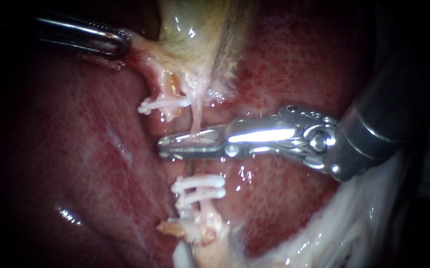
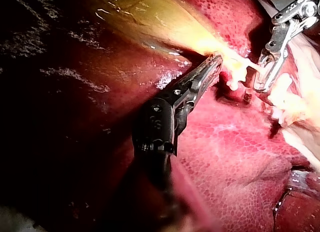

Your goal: Going back third clip right tube

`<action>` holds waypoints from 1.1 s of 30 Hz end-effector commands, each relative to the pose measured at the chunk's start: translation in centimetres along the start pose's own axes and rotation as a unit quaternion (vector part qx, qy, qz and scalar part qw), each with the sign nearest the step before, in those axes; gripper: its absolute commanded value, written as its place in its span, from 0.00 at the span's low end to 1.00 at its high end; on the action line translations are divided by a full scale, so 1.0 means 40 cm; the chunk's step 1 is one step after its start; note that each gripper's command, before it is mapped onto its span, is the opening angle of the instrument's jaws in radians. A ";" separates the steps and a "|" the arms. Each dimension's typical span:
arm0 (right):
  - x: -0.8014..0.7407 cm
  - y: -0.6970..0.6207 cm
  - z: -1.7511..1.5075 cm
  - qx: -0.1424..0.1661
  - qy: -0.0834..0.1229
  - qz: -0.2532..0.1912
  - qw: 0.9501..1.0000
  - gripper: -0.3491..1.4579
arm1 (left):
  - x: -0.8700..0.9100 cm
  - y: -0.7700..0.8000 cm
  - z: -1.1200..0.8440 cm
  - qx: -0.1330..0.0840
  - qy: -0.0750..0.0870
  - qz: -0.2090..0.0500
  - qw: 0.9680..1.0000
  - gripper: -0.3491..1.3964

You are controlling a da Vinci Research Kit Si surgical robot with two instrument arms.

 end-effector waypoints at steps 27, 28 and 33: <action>-0.0072 -0.0080 -0.0312 -0.102 -0.075 -0.288 0.949 0.47 | -0.0009 -0.0006 0.0002 0.000 0.000 0.001 1.000 0.00; -0.0075 -0.0086 -0.0320 -0.104 -0.083 -0.294 0.947 0.47 | -0.0013 -0.0007 0.0006 0.000 0.000 0.001 1.000 0.00; -0.0081 -0.0103 -0.0350 -0.108 -0.092 -0.305 0.942 0.47 | -0.0037 -0.0018 0.0041 0.004 0.001 0.004 1.000 0.00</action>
